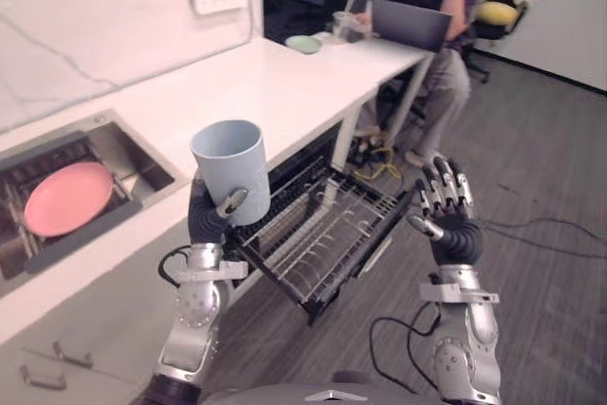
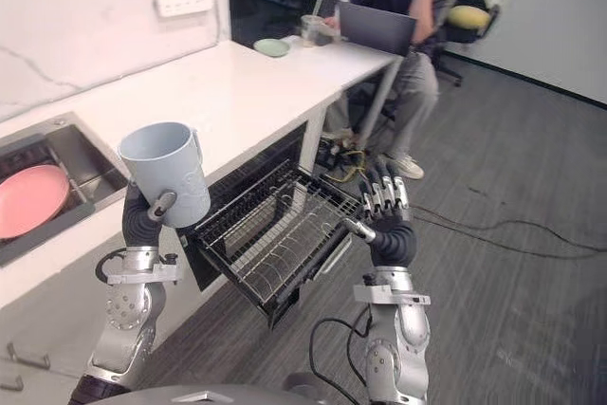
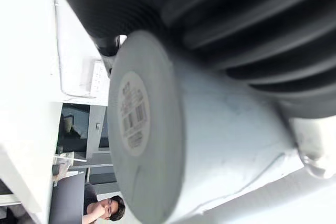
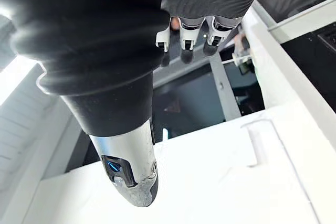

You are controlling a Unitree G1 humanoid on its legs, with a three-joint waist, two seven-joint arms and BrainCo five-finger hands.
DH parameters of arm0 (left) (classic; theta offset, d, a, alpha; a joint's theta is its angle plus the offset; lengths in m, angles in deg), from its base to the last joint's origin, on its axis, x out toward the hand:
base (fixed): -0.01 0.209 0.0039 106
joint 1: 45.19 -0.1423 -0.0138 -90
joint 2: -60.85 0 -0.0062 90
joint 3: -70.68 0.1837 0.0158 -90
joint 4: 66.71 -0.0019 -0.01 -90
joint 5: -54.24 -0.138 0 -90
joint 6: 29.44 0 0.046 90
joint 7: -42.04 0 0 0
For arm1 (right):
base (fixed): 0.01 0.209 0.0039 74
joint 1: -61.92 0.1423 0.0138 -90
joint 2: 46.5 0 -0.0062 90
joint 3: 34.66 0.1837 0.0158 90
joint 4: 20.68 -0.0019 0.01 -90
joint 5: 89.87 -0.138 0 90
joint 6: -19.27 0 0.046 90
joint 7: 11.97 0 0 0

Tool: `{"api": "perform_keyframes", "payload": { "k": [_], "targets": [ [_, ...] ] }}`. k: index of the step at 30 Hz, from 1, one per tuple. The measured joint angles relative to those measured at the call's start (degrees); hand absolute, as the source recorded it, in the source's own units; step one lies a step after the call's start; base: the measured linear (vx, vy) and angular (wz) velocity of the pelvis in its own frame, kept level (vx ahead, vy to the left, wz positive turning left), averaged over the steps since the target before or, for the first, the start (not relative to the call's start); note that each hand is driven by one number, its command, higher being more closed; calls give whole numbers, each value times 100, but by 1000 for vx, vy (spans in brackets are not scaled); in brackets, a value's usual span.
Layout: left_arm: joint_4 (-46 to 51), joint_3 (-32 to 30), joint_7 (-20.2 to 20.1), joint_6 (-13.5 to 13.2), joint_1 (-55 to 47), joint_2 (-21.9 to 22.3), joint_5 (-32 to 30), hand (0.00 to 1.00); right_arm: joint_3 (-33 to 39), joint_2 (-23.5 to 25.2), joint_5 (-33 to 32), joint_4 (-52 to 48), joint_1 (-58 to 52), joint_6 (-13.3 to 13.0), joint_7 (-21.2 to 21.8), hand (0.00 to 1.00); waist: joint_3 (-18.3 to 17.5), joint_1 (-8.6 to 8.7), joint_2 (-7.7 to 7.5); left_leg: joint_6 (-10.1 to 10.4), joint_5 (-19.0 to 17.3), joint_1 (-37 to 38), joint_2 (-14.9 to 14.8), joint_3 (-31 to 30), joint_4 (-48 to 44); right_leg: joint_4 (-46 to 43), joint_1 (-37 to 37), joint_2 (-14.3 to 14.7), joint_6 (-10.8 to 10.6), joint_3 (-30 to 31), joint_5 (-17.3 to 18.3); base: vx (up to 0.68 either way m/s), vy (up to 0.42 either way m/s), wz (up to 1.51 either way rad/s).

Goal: Walk over to the sink, pick up the cup, carry it to the dishwasher, place the cup inside the dishwasher, then close the dishwasher door

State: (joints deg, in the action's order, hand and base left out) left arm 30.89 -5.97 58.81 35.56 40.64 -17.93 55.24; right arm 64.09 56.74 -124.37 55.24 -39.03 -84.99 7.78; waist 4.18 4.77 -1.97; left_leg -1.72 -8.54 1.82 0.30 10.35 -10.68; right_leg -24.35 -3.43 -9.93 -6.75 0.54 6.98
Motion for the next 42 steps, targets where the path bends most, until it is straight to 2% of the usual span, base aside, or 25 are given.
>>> {"api": "perform_keyframes", "payload": {
  "k": [1, 3, 5, 10, 13, 16, 20, 22, 24, 29, 35, 37, 42],
  "targets": [
    [-34, -2, 73, 48, 80, 0, -21, 100, -26, -2, -11, 0, 23, 39, 7, 0, 6, -4, -7, -8, 7, -46, -6, 38, -10, 251, 53, 5, -1, -8, -30, -77, 65, -59],
    [-295, 5, 285, 263, 389, 2, -154, 100, -97, -4, -168, -12, 51, 100, 56, 0, 13, 26, -30, -25, 38, -208, 19, 72, -25, 1373, 424, 5, -14, -129, -262, -73, 24, -36],
    [-442, 20, 515, 371, 477, 14, -464, 100, -106, -13, -366, -19, 86, 111, 124, 0, 27, 34, -50, -20, 48, -209, 64, 84, -21, 1788, 618, -32, -29, -142, -325, -53, -29, -23],
    [-482, 210, 1343, 635, 572, 82, -1487, 100, -341, -34, -865, -306, 408, 277, 98, 0, 41, 39, -70, 83, 198, -159, 77, 76, 217, 1987, 619, 3, -4, -126, -291, -82, -50, -7],
    [-504, 265, 1752, 780, 685, 91, -1964, 100, -683, -36, -906, -364, 665, 418, 99, 0, 53, 16, -90, 109, 351, -124, 66, 91, 391, 2011, 539, 38, 7, -102, -299, -62, -40, -5],
    [-504, 262, 2200, 872, 765, 126, -2397, 100, -997, -27, -924, -364, 744, 569, 103, 0, 53, -16, -91, 104, 356, -128, 24, 152, 382, 2064, 528, 81, 57, -43, -357, -15, -22, -10],
    [-650, 278, 2643, 981, 914, 146, -2810, 100, -1097, -22, -1138, -367, 845, 694, 98, 0, 45, -45, -103, 77, 349, -194, 19, 219, 369, 2140, 503, 89, -1, 40, -481, 23, 4, -11],
    [-664, 325, 3019, 1041, 944, 148, -3388, 100, -1206, -31, -1367, -371, 935, 807, 75, 0, 45, -16, -103, 69, 345, -188, 6, 214, 378, 2151, 516, 107, 18, 62, -552, 15, 5, -1],
    [-667, 422, 3192, 1072, 996, 147, -3662, 100, -1309, -48, -1472, -371, 964, 849, 56, 0, 45, -19, -103, 66, 343, -186, -16, 212, 391, 2159, 516, 135, 62, 85, -612, 0, 0, 0],
    [-1005, 602, 3414, 1215, 1130, 145, -4206, 100, -1624, -69, -1515, -371, 964, 970, -162, 0, 37, -62, -94, 12, 467, -44, 8, 227, 699, 2161, 508, 133, 98, 163, -725, -27, 6, -1],
    [-1215, 725, 3441, 1359, 1131, 129, -4337, 100, -1868, -107, -1499, -371, 997, 988, -393, 0, -38, -112, -62, 2, 821, 144, 74, 243, 1298, 2141, 393, 135, 85, 180, -760, -32, -2, -1],
    [-1325, 772, 3437, 1369, 1131, 128, -4411, 100, -1969, -140, -1480, -370, 1089, 1080, -420, 0, -50, -106, -39, 2, 949, 184, 84, 247, 1468, 2150, 353, 143, 68, 179, -771, -35, -31, -2],
    [-1465, 980, 3403, 1378, 1131, 130, -4517, 100, -2175, -136, -1453, -370, 1134, 1098, -642, 0, -93, -108, 28, 12, 1008, 226, 78, 249, 1549, 2156, 378, 157, 66, 174, -771, -53, -29, -1]
  ]
}}
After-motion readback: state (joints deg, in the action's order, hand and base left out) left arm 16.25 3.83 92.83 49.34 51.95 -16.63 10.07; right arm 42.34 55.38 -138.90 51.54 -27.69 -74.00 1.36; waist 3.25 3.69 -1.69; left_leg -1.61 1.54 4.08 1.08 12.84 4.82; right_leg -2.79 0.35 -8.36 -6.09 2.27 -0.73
